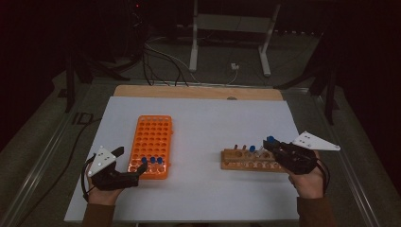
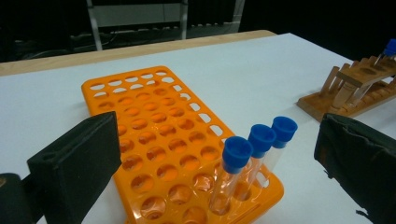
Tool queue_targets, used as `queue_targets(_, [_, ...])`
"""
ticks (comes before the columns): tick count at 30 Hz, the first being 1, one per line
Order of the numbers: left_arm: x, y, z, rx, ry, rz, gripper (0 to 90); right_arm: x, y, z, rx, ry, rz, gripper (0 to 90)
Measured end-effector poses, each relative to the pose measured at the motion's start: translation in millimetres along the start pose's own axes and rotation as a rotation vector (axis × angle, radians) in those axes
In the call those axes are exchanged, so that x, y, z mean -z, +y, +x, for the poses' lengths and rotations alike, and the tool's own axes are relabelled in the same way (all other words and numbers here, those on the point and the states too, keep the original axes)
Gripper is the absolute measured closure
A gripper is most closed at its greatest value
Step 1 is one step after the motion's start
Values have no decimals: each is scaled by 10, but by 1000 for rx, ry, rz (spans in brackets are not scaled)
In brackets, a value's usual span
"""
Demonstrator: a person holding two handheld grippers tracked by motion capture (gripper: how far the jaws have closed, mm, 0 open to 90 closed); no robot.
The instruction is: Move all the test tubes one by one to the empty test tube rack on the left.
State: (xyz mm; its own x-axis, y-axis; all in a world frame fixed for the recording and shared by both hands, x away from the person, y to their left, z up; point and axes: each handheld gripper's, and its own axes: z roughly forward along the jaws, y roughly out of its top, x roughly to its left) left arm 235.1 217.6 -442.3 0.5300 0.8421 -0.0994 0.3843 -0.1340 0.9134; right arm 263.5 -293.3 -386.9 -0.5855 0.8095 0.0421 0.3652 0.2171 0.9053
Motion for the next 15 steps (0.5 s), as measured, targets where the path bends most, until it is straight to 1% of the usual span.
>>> queue_targets(3, [8,15,-15,-9,-3,-3,13,11,12,32,-1,22,0,768])
queue_targets(8, [22,54,-51,-17,-8,-11,13,-3,23,103,12,46,11,768])
queue_targets(11, [12,71,-80,-19,-11,-11,13,-38,23,138,12,67,14,768])
queue_targets(15, [-5,103,-119,-30,-20,-12,13,-106,25,189,11,87,21,768])
